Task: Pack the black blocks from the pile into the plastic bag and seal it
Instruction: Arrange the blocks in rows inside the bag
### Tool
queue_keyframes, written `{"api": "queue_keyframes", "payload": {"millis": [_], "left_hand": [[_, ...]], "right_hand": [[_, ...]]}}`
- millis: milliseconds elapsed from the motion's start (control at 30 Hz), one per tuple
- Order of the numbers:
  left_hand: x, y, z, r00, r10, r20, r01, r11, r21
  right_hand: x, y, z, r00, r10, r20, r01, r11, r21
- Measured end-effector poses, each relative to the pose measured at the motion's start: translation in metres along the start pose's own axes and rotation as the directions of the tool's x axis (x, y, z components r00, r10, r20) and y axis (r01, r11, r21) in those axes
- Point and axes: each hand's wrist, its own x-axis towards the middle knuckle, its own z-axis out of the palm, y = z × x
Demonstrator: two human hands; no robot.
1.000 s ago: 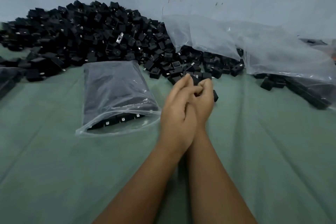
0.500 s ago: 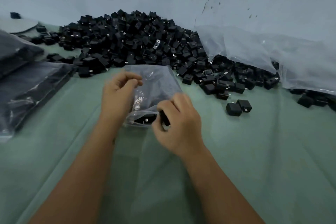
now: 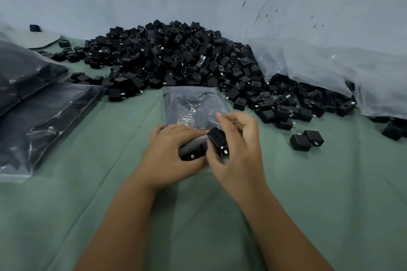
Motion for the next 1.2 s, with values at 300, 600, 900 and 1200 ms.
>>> {"api": "queue_keyframes", "payload": {"millis": [300, 600, 900, 1200], "left_hand": [[0.008, -0.010, 0.010, 0.991, -0.099, -0.093, 0.088, 0.990, -0.110], [0.015, -0.005, 0.015, 0.913, -0.384, -0.140, 0.269, 0.823, -0.500], [0.014, 0.001, 0.020, 0.884, -0.224, -0.410, 0.080, 0.937, -0.339], [0.014, 0.001, 0.024, 0.863, -0.246, -0.442, 0.055, 0.915, -0.400]], "right_hand": [[-0.001, 0.005, 0.000, 0.992, 0.057, 0.111, -0.056, 0.998, -0.010], [-0.001, -0.005, 0.001, 0.978, -0.123, 0.167, 0.153, 0.971, -0.183], [-0.003, -0.016, 0.006, 0.960, -0.018, 0.280, 0.099, 0.955, -0.280], [-0.001, -0.011, 0.004, 0.939, 0.144, 0.312, -0.010, 0.919, -0.393]]}}
